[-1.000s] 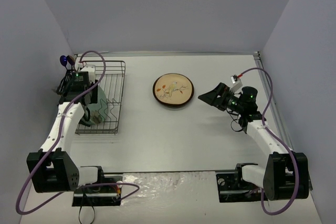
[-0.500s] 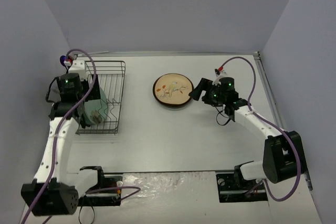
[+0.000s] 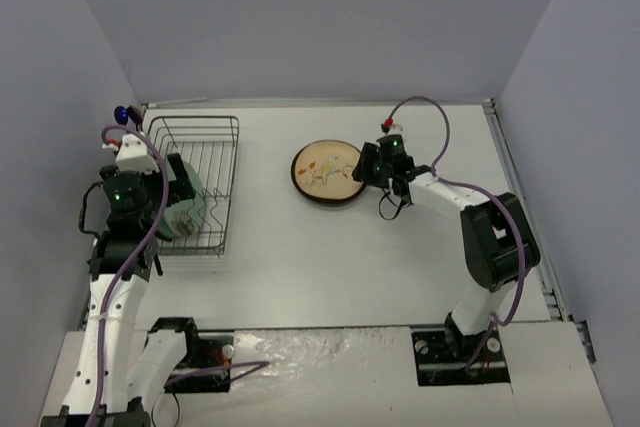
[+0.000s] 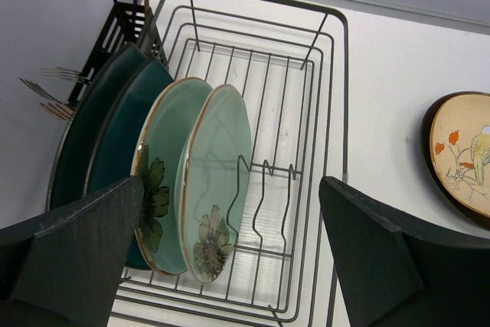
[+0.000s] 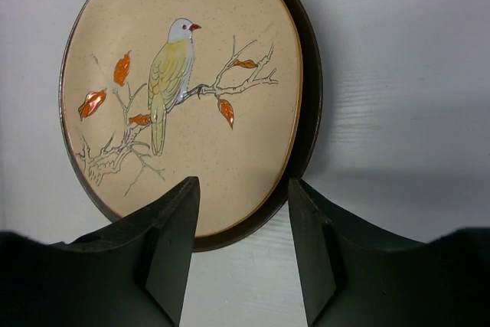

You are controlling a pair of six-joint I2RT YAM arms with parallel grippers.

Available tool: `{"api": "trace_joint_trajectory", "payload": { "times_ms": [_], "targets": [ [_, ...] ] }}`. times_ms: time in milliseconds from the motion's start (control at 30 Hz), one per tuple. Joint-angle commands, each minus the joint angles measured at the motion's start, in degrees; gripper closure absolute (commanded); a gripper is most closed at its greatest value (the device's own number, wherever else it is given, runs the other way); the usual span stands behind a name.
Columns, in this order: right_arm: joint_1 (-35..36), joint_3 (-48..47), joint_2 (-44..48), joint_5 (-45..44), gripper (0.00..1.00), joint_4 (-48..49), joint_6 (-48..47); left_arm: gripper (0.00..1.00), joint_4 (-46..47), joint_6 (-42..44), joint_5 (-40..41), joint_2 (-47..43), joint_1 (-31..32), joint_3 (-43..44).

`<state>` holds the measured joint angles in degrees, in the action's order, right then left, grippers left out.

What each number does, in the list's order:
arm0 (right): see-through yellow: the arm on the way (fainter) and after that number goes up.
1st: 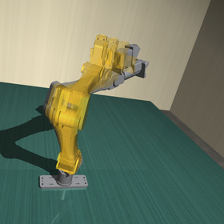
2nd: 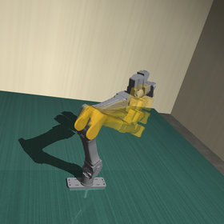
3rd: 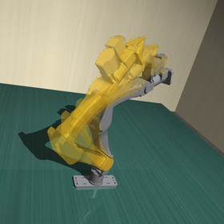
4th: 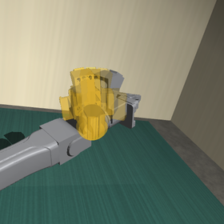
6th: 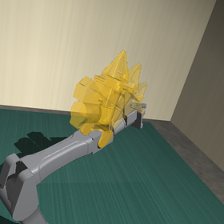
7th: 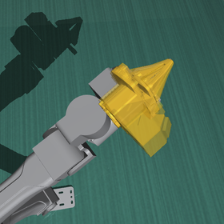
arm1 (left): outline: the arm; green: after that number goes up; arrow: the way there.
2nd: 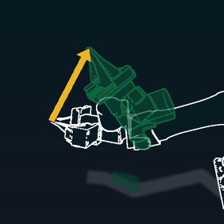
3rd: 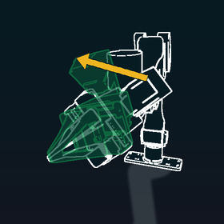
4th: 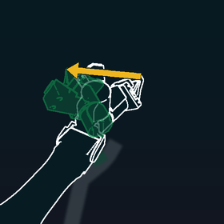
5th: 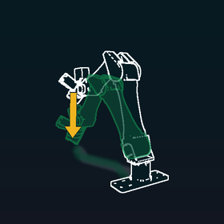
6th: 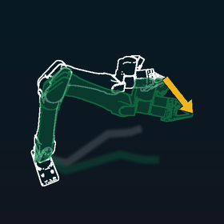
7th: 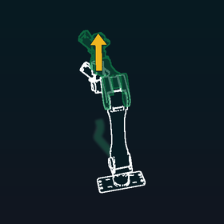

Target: Load the plates into the dish rack

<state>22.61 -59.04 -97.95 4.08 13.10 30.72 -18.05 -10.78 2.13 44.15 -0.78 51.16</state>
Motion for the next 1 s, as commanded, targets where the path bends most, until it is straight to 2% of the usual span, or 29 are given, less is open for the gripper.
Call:
{"api": "trace_joint_trajectory", "payload": {
  "times_ms": [0,200,367,600,700,900,967],
  "targets": [
    [0.7,-4.2,-3.4,-3.1,0.54,3.3,2.5,0.03,4.6,-1.8,-1.7,1.1,0.2,1.2],
    [0.6,-4.9,-6.8,-2.8,0.59,5.2,4.4,0.03,4.7,-1.9,-2.1,1.6,0.2,1.2],
    [0.6,-5.9,-9.4,-1.5,0.59,5.5,5.3,0.03,4.7,-1.9,-2.1,1.8,0.2,1.2],
    [0.2,-6.2,-12.4,-2.3,0.45,2.9,10.1,0.03,4.8,-1.9,-2.1,1.8,0.2,1.2],
    [0.1,-6.7,-14.1,-2.0,0.42,1.5,10.9,0.03,4.7,-1.9,-2.1,1.7,0.2,1.2],
    [-0.1,-6.8,-17.3,0.6,0.47,2.2,11.7,0.03,4.7,-1.7,-2.1,1.6,0.2,1.1],
    [-0.2,-6.9,-17.9,0.9,0.51,2.5,11.8,0.03,4.7,-1.7,-2.1,1.6,0.2,1.1]
  ]
}}
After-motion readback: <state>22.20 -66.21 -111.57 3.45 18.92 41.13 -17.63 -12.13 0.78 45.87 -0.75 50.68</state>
